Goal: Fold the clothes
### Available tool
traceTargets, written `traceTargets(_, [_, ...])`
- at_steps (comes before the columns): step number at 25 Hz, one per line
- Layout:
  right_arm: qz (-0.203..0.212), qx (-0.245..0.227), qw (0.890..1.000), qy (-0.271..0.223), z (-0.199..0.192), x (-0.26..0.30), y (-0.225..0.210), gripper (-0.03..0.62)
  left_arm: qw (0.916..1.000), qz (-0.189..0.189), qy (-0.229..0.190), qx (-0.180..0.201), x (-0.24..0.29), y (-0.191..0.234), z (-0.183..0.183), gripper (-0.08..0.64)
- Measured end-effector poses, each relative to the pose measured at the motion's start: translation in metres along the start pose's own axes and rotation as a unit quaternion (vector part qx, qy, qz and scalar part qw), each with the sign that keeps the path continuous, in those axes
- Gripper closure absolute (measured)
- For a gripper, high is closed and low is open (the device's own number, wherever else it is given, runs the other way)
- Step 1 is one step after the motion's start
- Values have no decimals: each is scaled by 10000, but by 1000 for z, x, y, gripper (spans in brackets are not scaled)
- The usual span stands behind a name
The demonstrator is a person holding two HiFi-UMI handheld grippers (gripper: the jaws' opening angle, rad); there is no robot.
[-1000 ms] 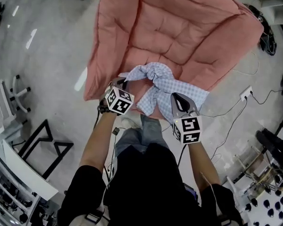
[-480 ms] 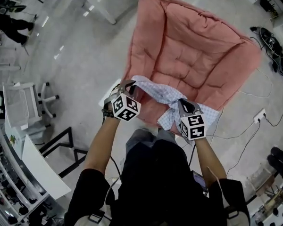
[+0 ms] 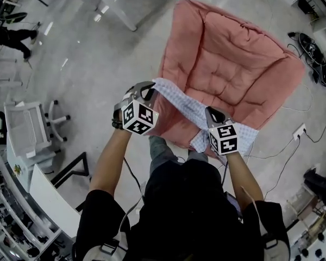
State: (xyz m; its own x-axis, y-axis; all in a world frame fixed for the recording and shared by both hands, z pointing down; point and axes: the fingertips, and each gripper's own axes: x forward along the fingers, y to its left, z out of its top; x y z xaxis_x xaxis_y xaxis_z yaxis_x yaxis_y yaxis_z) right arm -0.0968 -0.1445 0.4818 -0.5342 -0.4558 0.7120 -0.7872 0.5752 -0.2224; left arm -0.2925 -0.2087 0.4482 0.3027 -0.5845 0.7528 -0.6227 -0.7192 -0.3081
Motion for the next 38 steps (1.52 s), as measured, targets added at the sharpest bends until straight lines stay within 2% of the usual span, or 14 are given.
traceTargets(7, [-534, 422, 9977, 0, 26, 31, 34, 572, 9971, -408, -452, 455, 1, 62, -2, 545])
traceTargets(14, [-1011, 723, 9920, -207, 50, 60, 71, 566, 9876, -811, -927, 975, -2, 102, 14, 545])
traceTargets(15, [-1099, 687, 9913, -241, 53, 63, 73, 541, 9860, -871, -971, 1040, -2, 104, 16, 545])
traceTargets(16, [-1175, 624, 9908, -256, 55, 65, 75, 489, 9845, -930, -1008, 1098, -2, 106, 17, 545])
traceTargets(17, [-1243, 548, 9904, -254, 58, 67, 78, 470, 9830, -987, -1036, 1151, -2, 107, 18, 545])
traceTargets(22, [-1540, -14, 9878, -228, 80, 75, 88, 410, 9751, -1263, -1153, 1412, -8, 108, 20, 545])
traceTargets(24, [-1651, -383, 9855, -63, 84, 85, 90, 379, 9721, -1356, -1179, 1509, -7, 108, 16, 545])
traceTargets(26, [-1824, -780, 9800, 164, 81, 97, 88, 376, 9699, -1423, -1169, 1593, -7, 111, 7, 545])
traceTargets(28, [-1896, -980, 9764, 344, 78, 105, 83, 377, 9686, -1463, -1140, 1656, -7, 114, -1, 545])
traceTargets(31, [-1783, -1139, 9757, 577, 77, 113, 83, 379, 9668, -1500, -1130, 1735, -9, 119, -7, 545])
traceTargets(32, [-1785, -1231, 9741, 645, 78, 116, 83, 398, 9662, -1511, -1135, 1753, -9, 121, -9, 545])
traceTargets(34, [-1951, -1388, 9684, 691, 83, 118, 82, 525, 9655, -1525, -1143, 1776, -8, 125, -10, 545])
traceTargets(36, [-2161, -1370, 9649, 597, 91, 116, 78, 563, 9656, -1504, -1132, 1796, -3, 130, -13, 545])
traceTargets(38, [-2302, -1165, 9653, 407, 102, 111, 74, 572, 9660, -1471, -1103, 1818, 3, 136, -14, 545])
